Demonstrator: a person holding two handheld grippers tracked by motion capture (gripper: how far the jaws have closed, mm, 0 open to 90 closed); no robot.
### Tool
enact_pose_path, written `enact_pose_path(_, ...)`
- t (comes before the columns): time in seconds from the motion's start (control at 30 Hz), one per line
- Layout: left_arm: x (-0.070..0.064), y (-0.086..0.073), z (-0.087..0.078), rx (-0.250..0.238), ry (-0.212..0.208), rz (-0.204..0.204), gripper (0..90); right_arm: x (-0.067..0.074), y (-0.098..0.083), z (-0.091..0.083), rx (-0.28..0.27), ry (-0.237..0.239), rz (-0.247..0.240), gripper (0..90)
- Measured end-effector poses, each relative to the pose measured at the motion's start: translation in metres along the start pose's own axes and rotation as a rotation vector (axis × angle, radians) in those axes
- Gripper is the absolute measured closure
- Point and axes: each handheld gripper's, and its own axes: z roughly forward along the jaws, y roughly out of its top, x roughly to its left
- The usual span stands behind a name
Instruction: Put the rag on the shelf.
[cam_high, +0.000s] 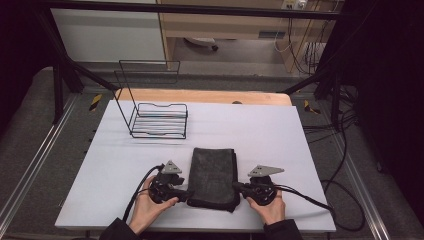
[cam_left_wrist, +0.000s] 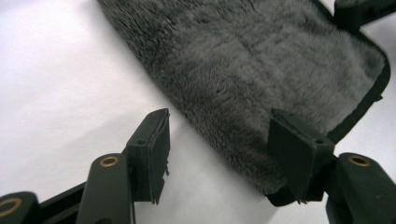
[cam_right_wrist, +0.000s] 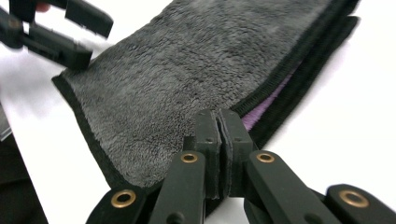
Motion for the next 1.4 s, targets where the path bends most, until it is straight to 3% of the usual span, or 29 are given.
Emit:
enact_pose_path(0.13, -0.001, -0.002, 0.007, 0.006, -0.027, -0.02, 43.7, -0.005, -0.002, 0.0, 0.046, -0.032, -0.001, 86.6)
enact_pose_path(0.27, -0.004, -0.004, 0.01, 0.015, -0.047, -0.017, 53.2, -0.007, -0.003, 0.004, 0.026, -0.077, -0.007, 65.6)
enact_pose_path(0.37, -0.005, -0.005, 0.012, 0.02, -0.063, -0.035, 59.2, -0.008, -0.005, 0.008, 0.022, -0.092, 0.009, 59.8)
enact_pose_path(0.6, -0.009, -0.004, 0.01, 0.031, -0.063, -0.059, 80.6, -0.011, -0.007, 0.016, 0.033, -0.04, 0.03, 73.9)
enact_pose_path(0.77, -0.01, -0.005, 0.002, 0.02, -0.041, -0.039, 84.2, -0.01, -0.005, 0.016, 0.021, -0.027, 0.042, 84.3)
enact_pose_path(0.97, -0.005, -0.012, -0.015, 0.025, -0.028, -0.031, 84.3, 0.001, -0.001, 0.025, 0.013, 0.006, 0.004, 84.8)
enact_pose_path(1.1, -0.004, -0.017, -0.013, 0.021, -0.008, -0.007, 82.1, 0.003, 0.0, 0.028, 0.005, 0.01, -0.004, 81.9)
enact_pose_path(1.2, -0.003, -0.017, -0.012, 0.02, -0.006, 0.005, 75.9, 0.004, -0.001, 0.025, -0.013, -0.006, -0.016, 73.6)
enact_pose_path(1.27, -0.001, -0.016, -0.016, 0.018, 0.001, 0.03, 67.5, 0.001, -0.001, 0.021, -0.036, -0.012, -0.027, 66.6)
enact_pose_path(1.33, 0.002, -0.014, -0.02, 0.001, 0.006, 0.034, 59.2, -0.003, 0.0, 0.017, -0.054, -0.038, -0.04, 58.9)
enact_pose_path(1.4, 0.007, -0.012, -0.025, -0.019, 0.001, 0.035, 53.1, -0.009, 0.001, 0.011, -0.089, -0.032, -0.03, 52.5)
